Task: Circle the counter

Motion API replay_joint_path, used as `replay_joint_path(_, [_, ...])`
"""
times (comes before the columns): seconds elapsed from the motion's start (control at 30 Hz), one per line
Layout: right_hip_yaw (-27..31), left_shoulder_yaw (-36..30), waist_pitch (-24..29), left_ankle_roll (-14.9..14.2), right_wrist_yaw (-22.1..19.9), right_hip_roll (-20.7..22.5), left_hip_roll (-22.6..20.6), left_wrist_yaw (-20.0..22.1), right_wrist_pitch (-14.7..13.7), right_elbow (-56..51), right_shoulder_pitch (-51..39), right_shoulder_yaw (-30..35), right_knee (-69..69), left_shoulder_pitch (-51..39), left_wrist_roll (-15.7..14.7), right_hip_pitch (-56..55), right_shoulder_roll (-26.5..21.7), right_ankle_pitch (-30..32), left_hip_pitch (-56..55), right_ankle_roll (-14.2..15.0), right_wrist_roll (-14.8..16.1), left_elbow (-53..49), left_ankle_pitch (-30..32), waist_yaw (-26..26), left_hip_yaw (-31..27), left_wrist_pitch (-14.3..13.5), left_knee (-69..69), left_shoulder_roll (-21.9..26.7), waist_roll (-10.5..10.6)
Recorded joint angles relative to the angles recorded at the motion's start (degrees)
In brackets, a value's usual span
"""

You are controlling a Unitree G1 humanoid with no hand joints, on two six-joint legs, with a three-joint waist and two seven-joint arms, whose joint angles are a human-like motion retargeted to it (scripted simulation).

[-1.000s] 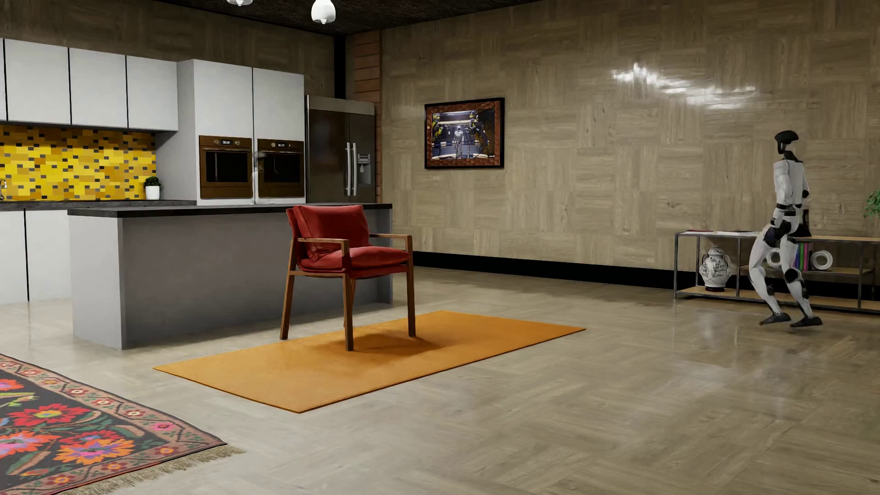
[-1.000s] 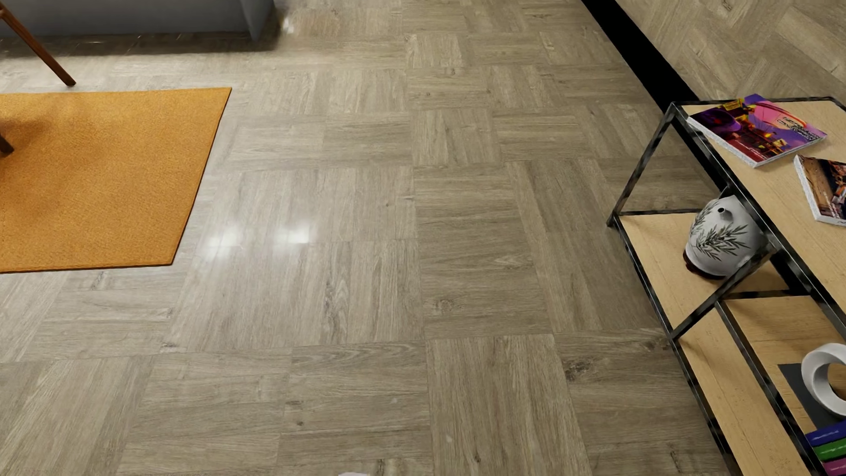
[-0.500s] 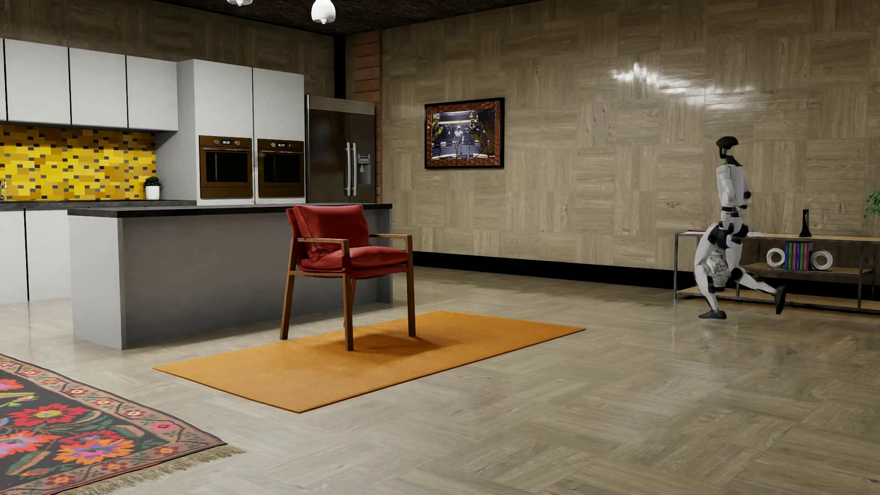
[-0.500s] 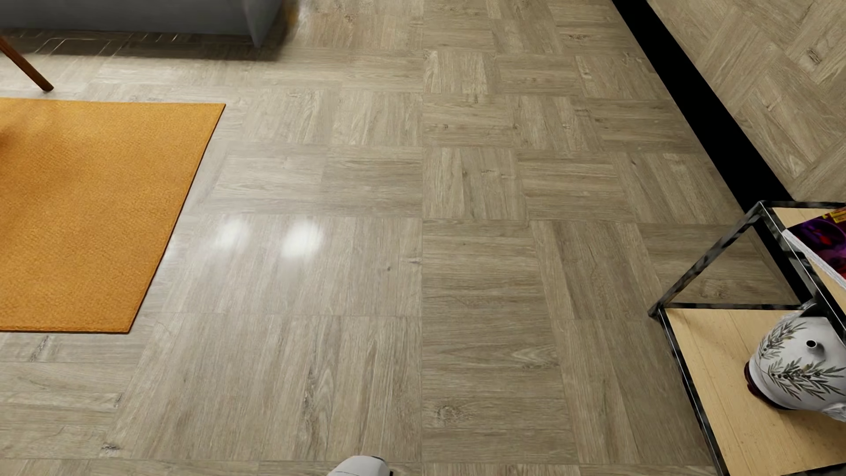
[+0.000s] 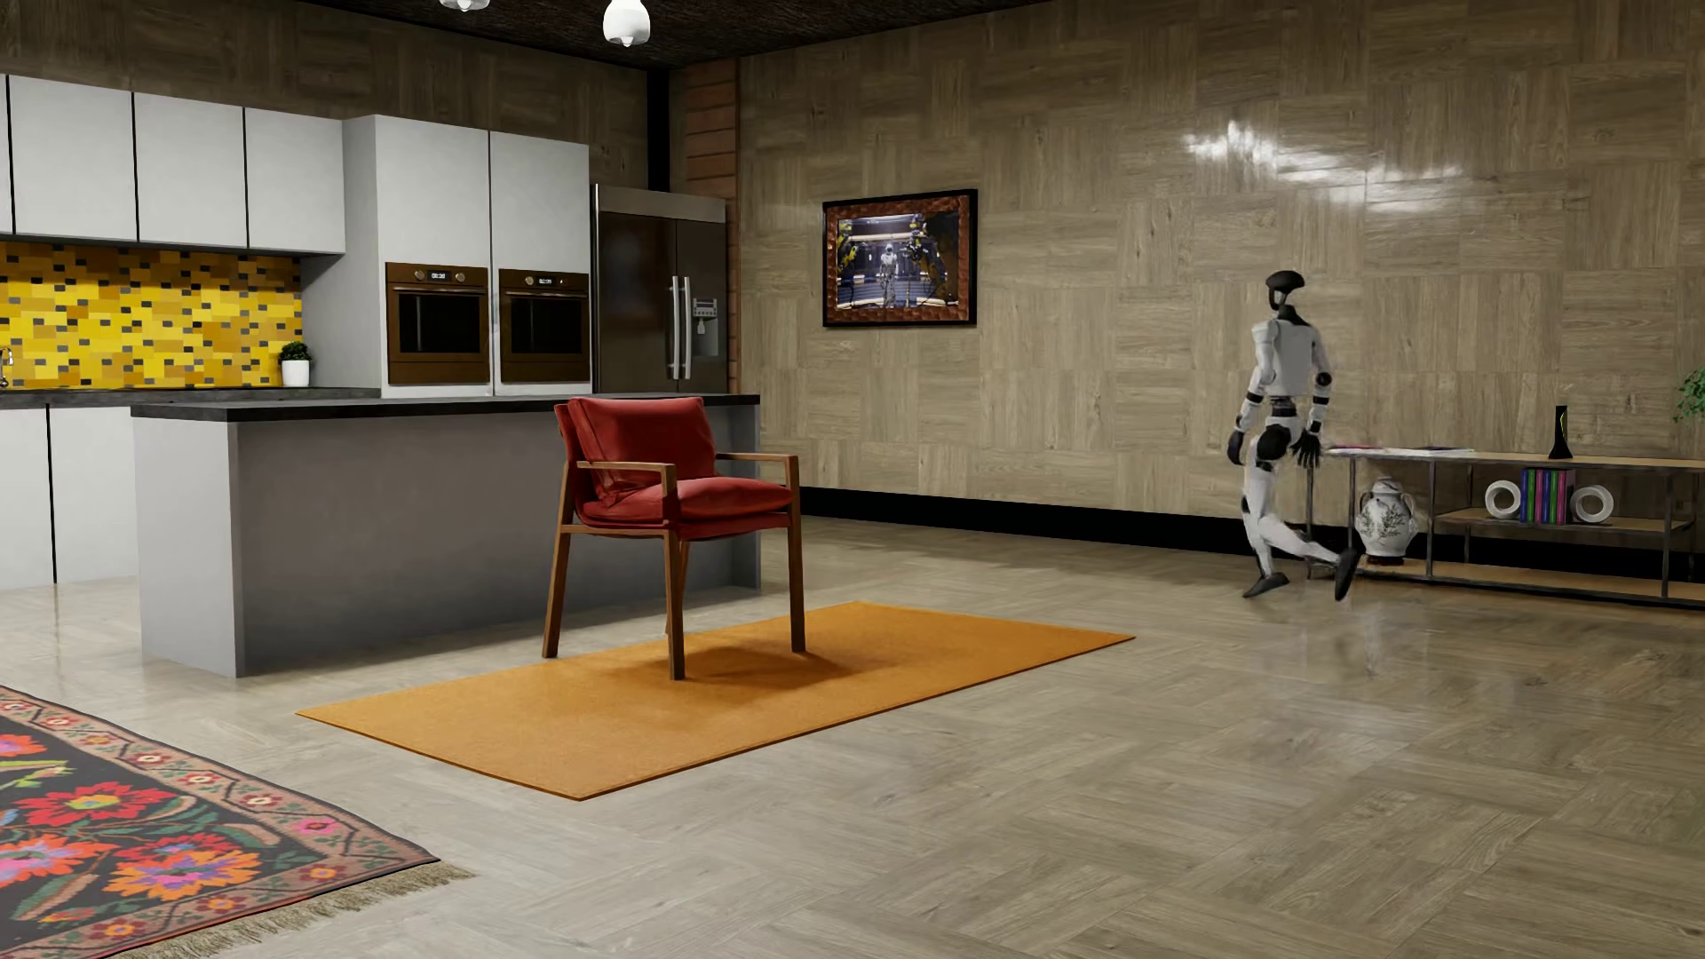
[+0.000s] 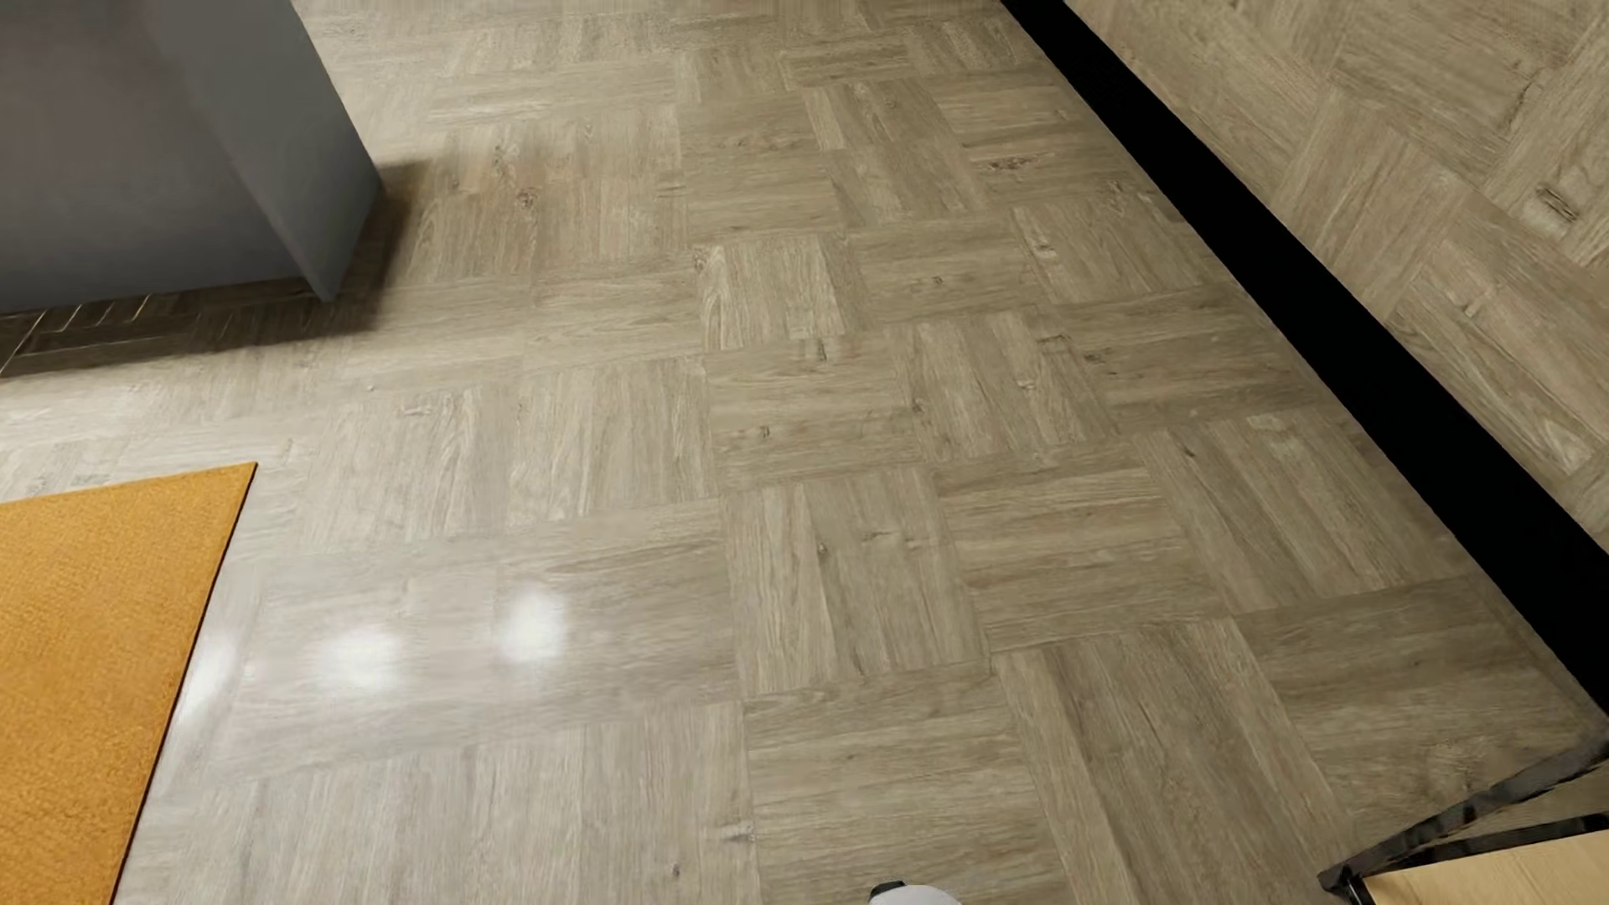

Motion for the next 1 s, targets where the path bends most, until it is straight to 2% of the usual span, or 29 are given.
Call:
replay_joint_path(0.03, [0.00,0.04,0.25,0.00,0.00,1.24,0.42,0.00,0.00,0.05,-0.71,-2.16,-1.83,1.16,0.00,5.57,0.39,-4.10,-5.62,0.00,0.00,0.11,-6.12,2.48,0.00,0.00,7.64,-0.13,-0.17])
replay_joint_path(0.07, [0.00,-0.83,0.83,0.00,0.00,1.16,-0.62,0.00,0.00,-0.62,-1.87,-2.32,-4.77,1.70,0.00,12.27,0.08,-8.52,-10.64,0.00,0.00,0.97,-12.54,5.47,0.00,0.00,10.22,-0.09,-1.42])
replay_joint_path(0.13, [0.00,-0.80,0.99,0.00,0.00,-0.38,-1.96,0.00,0.00,-4.49,-3.87,-2.58,-10.52,3.30,0.00,23.80,-1.25,-17.20,-19.93,0.00,0.00,2.01,-16.91,12.72,0.00,0.00,3.57,0.18,-4.32])
replay_joint_path(0.2, [0.00,-0.29,1.63,0.00,0.00,-2.70,-1.74,0.00,0.00,-10.59,-5.70,-3.62,-15.86,4.61,0.00,34.89,-3.10,-26.29,-25.67,0.00,0.00,2.06,-15.38,17.98,0.00,0.00,-12.85,0.81,-5.90])
replay_joint_path(0.27, [0.00,0.38,0.50,0.00,0.00,-3.64,-0.43,0.00,0.00,-13.77,-8.45,-6.24,-18.00,5.55,0.00,42.19,-4.22,-33.82,-29.80,0.00,0.00,2.49,-11.24,20.65,0.00,0.00,-32.24,0.56,-5.81])
replay_joint_path(0.3, [0.00,0.00,-0.36,0.00,0.00,-4.13,0.31,0.00,0.00,-14.85,-9.67,-6.84,-18.05,5.81,0.00,44.67,-4.60,-35.22,-31.37,0.00,0.00,3.12,-4.04,21.52,0.00,0.00,-44.53,0.52,-5.73])
replay_joint_path(0.33, [0.00,-0.09,-0.67,0.00,0.00,-5.30,1.26,0.00,0.00,-14.99,-10.57,-7.51,-17.50,6.10,0.00,47.25,-4.55,-34.68,-32.61,0.00,0.00,3.82,-0.80,22.81,0.00,0.00,-48.38,0.53,-5.82])
replay_joint_path(0.37, [0.00,-0.14,-0.53,0.00,0.00,-7.40,1.37,0.00,0.00,-15.42,-10.41,-9.24,-15.92,6.40,0.00,49.66,-4.21,-31.96,-33.94,0.00,0.00,4.63,-9.94,24.20,0.00,0.00,-35.28,0.37,-6.23])
replay_joint_path(0.4, [0.00,-0.57,-1.07,0.00,0.00,-9.49,0.76,0.00,0.00,-15.30,-9.29,-10.38,-12.47,6.69,0.00,50.78,-3.58,-26.53,-35.40,0.00,0.00,6.05,-11.90,24.98,0.00,0.00,-28.96,0.02,-6.74])
replay_joint_path(0.43, [0.00,-1.01,-2.02,0.00,0.00,-11.38,-0.83,0.00,0.00,-13.02,-7.90,-10.36,-6.03,6.93,0.00,49.75,-2.28,-17.25,-36.32,0.00,0.00,8.12,-9.79,24.94,0.00,0.00,-22.84,-0.23,-7.79])
replay_joint_path(0.47, [0.00,-1.13,-1.95,0.00,0.00,-12.62,-3.34,0.00,0.00,-9.74,-6.79,-10.63,3.84,6.69,0.00,46.85,-0.89,-6.60,-35.08,0.00,0.00,10.04,-10.62,23.99,0.00,0.00,-18.15,-0.39,-8.78])
replay_joint_path(0.5, [0.00,-0.21,-1.09,0.00,0.00,-13.22,-6.27,0.00,0.00,-7.70,-5.60,-10.48,16.78,6.36,0.00,41.48,-0.49,-0.28,-31.51,0.00,0.00,10.04,-13.54,22.79,0.00,0.00,-16.71,-0.69,-9.19])
replay_joint_path(0.53, [0.00,0.66,-0.03,0.00,0.00,-13.28,-9.33,0.00,0.00,-6.05,-5.11,-8.55,28.96,6.28,0.00,35.05,-0.25,-1.00,-26.49,0.00,0.00,8.53,-15.93,20.94,0.00,0.00,-18.15,-0.89,-9.45])
replay_joint_path(0.6, [0.00,0.69,0.99,0.00,0.00,-9.28,-10.07,0.00,0.00,-4.02,-3.61,-7.10,37.41,5.12,0.00,22.92,0.92,-8.06,-15.16,0.00,0.00,4.68,-17.26,14.31,0.00,0.00,-23.95,-0.79,-7.15])
replay_joint_path(0.63, [0.00,1.02,1.14,0.00,0.00,-7.77,-10.14,0.00,0.00,-3.78,-2.03,-6.60,32.82,4.81,0.00,17.63,1.16,-6.72,-9.30,0.00,0.00,1.85,-17.39,10.70,0.00,0.00,-27.93,-0.36,-6.13])
replay_joint_path(0.7, [0.00,2.45,1.06,0.00,0.00,-6.00,-9.07,0.00,0.00,-1.82,0.35,-4.00,12.91,3.56,0.00,8.85,1.08,-0.47,0.58,0.00,0.00,-3.58,-18.35,5.52,0.00,0.00,-34.00,0.31,-4.46])
replay_joint_path(0.73, [0.00,3.06,1.17,0.00,0.00,-6.09,-8.17,0.00,0.00,-1.61,1.63,-3.76,1.26,2.68,0.00,6.76,0.89,-0.86,5.59,0.00,0.00,-5.68,-19.73,2.79,0.00,0.00,-36.21,0.59,-3.82])
replay_joint_path(0.77, [0.00,3.87,0.61,0.00,0.00,-7.13,-8.33,0.00,0.00,-1.60,2.27,-3.53,-8.37,1.13,0.00,3.96,0.88,-7.95,8.63,0.00,0.00,-7.25,-21.50,1.20,0.00,0.00,-37.29,1.18,-4.24])
replay_joint_path(0.8, [0.00,4.91,0.13,0.00,0.00,-8.32,-8.10,0.00,0.00,-1.55,2.72,-3.04,-14.04,-0.32,0.00,1.81,0.80,-20.45,11.01,0.00,0.00,-8.32,-23.04,-0.40,0.00,0.00,-37.27,1.66,-4.59])
replay_joint_path(0.83, [0.00,5.85,-0.10,0.00,0.00,-9.66,-7.24,0.00,0.00,-1.76,3.32,-2.30,-15.04,-1.48,0.00,0.05,0.49,-29.57,13.06,0.00,0.00,-8.58,-23.36,-1.92,0.00,0.00,-36.13,1.85,-4.53])
replay_joint_path(0.87, [0.00,6.90,0.10,0.00,0.00,-10.21,-5.87,0.00,0.00,-1.89,3.98,-1.80,-14.61,-2.06,0.00,-1.28,0.14,-27.76,15.38,0.00,0.00,-8.06,-21.50,-3.46,0.00,0.00,-34.76,1.68,-4.01])
replay_joint_path(0.9, [0.00,7.93,0.02,0.00,0.00,-9.50,-4.02,0.00,0.00,-1.50,4.46,-1.61,-12.37,-1.82,0.00,-2.82,0.00,-17.37,17.07,0.00,0.00,-6.98,-16.66,-4.32,0.00,0.00,-32.10,1.28,-3.14])
replay_joint_path(0.93, [0.00,8.47,-0.79,0.00,0.00,-7.35,-1.71,0.00,0.00,-0.81,4.73,-1.47,-7.87,-0.83,0.00,-4.29,0.06,-5.93,16.16,0.00,0.00,-5.66,-8.56,-4.00,0.00,0.00,-26.36,0.77,-1.62])
replay_joint_path(0.97, [0.00,7.35,-1.32,0.00,0.00,-4.72,0.07,0.00,0.00,0.42,4.51,-1.86,-3.50,0.14,0.00,-4.22,-0.01,0.21,12.60,0.00,0.00,-3.17,0.52,-2.76,0.00,0.00,-17.11,0.35,0.17])
replay_joint_path(1.0, [0.00,5.32,-1.46,0.00,0.00,-2.33,0.85,0.00,0.00,1.56,3.64,-3.02,-0.61,1.15,0.00,-2.36,-0.32,0.45,6.68,0.00,0.00,-0.86,4.82,-1.07,0.00,0.00,-5.45,0.34,1.40])
